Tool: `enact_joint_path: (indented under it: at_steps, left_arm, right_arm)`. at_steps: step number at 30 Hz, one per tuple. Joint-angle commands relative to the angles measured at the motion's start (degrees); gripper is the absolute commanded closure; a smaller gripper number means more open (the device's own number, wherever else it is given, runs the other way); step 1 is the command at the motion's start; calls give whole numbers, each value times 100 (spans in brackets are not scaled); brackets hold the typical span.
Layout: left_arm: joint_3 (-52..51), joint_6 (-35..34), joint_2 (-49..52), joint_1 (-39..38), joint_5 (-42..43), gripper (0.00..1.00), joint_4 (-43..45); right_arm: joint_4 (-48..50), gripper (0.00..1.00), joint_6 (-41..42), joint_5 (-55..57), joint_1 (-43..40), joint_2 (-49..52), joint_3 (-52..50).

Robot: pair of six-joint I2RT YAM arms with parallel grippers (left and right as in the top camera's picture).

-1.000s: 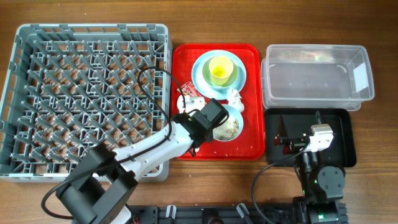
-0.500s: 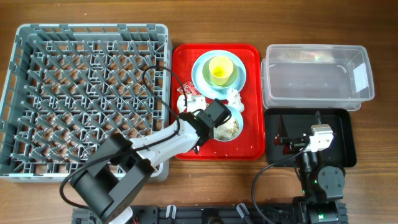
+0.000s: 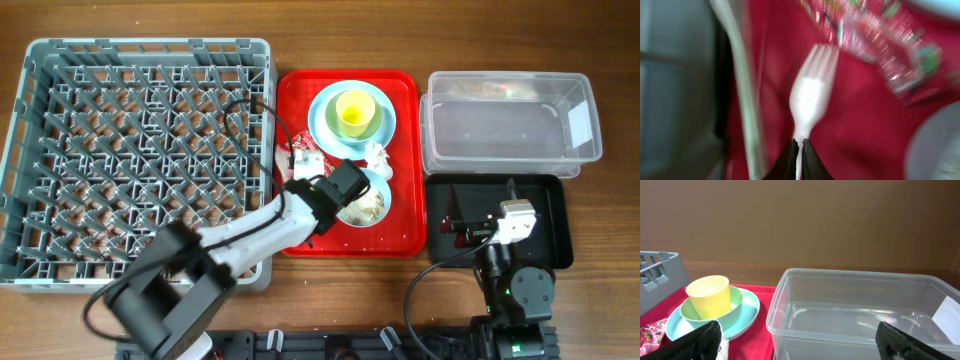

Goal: Sort waste into correct bins and load items into the dishwasher rack
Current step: 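Lift the fork with the left gripper and place it in the dish rack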

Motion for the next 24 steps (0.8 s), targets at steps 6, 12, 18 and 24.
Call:
enact_joint_path:
  at_steps: [6, 12, 18, 24]
  left_arm:
    - [251, 407, -2457, 179, -435, 96, -46]
    - [240, 822, -2883, 378, 66, 94, -269]
    - [229, 822, -2267, 378, 284, 79, -566]
    - [229, 824, -1021, 378, 345, 76, -466]
  right_arm:
    - [33, 0, -57, -50, 20, -9, -7]
    - [33, 0, -59, -50, 20, -9, -7]
    - [33, 0, -57, -50, 20, -11, -7]
    - [33, 0, -59, -52, 20, -9, -7]
